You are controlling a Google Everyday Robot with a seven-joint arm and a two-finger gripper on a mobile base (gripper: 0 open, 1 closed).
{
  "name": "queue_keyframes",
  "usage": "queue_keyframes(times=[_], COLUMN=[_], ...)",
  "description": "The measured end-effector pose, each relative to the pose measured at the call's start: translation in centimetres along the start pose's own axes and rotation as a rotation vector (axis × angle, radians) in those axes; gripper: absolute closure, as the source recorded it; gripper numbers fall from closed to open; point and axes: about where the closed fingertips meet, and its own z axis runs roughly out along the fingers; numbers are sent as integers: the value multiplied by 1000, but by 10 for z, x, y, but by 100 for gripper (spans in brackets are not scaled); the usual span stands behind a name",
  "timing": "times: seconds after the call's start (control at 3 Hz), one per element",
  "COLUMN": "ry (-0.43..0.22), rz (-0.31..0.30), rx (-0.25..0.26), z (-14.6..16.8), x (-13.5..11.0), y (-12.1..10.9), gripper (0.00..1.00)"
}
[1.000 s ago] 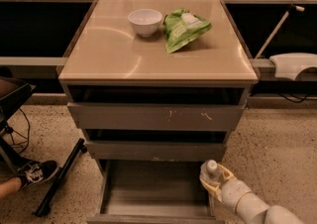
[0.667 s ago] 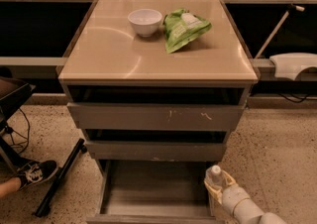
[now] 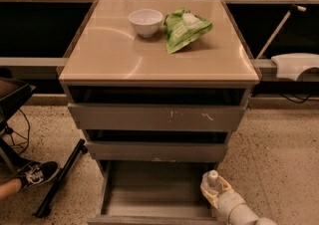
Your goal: Place blue plastic bottle into bottom drawer
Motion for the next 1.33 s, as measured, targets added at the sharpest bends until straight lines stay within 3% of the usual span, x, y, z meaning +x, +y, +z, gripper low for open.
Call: queue_keyframes(times=[0.33, 0.67, 1.0, 1.33], ry=[31, 119, 179, 180], rz=[62, 145, 168, 169], rx=[-33, -48, -61, -62], z=[20, 70, 136, 135], x=[41, 117, 168, 162], y=[13, 30, 56, 56], gripper=[100, 100, 100, 100])
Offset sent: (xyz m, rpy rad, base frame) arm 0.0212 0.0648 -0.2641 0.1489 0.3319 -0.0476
